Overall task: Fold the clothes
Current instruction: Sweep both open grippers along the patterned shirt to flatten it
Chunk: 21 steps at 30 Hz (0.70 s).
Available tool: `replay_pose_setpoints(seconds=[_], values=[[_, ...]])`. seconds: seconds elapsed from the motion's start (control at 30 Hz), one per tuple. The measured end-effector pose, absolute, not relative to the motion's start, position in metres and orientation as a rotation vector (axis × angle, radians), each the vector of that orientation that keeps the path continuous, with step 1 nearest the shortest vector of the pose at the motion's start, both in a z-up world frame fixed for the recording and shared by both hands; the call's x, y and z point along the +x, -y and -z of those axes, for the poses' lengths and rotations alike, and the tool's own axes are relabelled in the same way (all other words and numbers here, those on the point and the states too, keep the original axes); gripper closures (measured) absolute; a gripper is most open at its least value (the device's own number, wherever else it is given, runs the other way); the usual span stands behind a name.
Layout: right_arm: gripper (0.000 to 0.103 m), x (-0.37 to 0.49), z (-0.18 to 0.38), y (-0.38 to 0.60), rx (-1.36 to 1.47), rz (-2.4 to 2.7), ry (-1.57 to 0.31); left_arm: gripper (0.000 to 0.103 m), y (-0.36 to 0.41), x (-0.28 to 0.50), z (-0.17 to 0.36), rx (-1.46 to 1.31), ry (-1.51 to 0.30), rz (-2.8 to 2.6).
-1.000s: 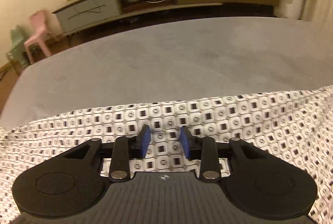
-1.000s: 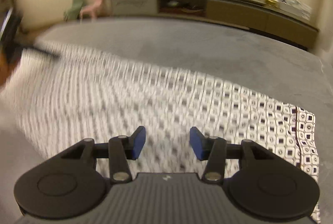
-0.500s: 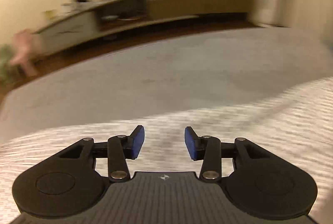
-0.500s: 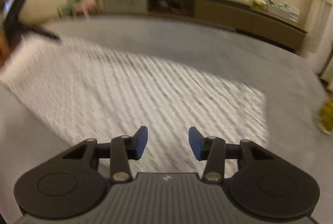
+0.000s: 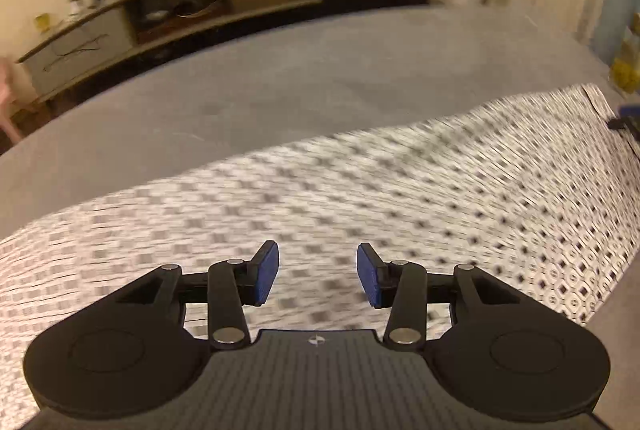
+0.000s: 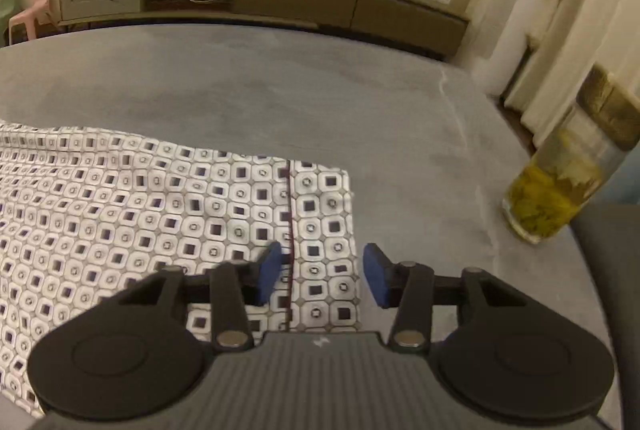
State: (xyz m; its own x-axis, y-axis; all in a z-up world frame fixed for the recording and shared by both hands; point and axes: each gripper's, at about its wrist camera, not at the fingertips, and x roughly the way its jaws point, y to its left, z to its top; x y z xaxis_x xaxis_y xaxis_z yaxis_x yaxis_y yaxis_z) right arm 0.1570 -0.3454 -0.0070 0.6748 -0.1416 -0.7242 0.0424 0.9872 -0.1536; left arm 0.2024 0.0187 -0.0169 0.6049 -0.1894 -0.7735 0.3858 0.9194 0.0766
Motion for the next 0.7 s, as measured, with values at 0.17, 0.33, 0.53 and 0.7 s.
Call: replay_pose_setpoints(seconds=[0.17, 0.33, 0.53, 0.7], values=[[0.062, 0.134, 0.01, 0.243, -0.233, -0.308, -0.82, 0.056, -0.086, 0.207, 0.032, 0.236, -0.893, 0.169], [0.049, 0.144, 0.011, 0.255, -0.19, -0.303, -0.905, 0.054, -0.166, 0.203, 0.037, 0.174, -0.908, 0.06], [0.037, 0.139, 0.018, 0.306, -0.156, -0.205, -0.958, 0.046, -0.286, 0.185, 0.033, 0.013, -0.875, -0.099], [0.036, 0.136, 0.019, 0.312, -0.132, -0.159, -0.978, 0.079, -0.382, 0.156, 0.018, -0.145, -0.792, -0.254]])
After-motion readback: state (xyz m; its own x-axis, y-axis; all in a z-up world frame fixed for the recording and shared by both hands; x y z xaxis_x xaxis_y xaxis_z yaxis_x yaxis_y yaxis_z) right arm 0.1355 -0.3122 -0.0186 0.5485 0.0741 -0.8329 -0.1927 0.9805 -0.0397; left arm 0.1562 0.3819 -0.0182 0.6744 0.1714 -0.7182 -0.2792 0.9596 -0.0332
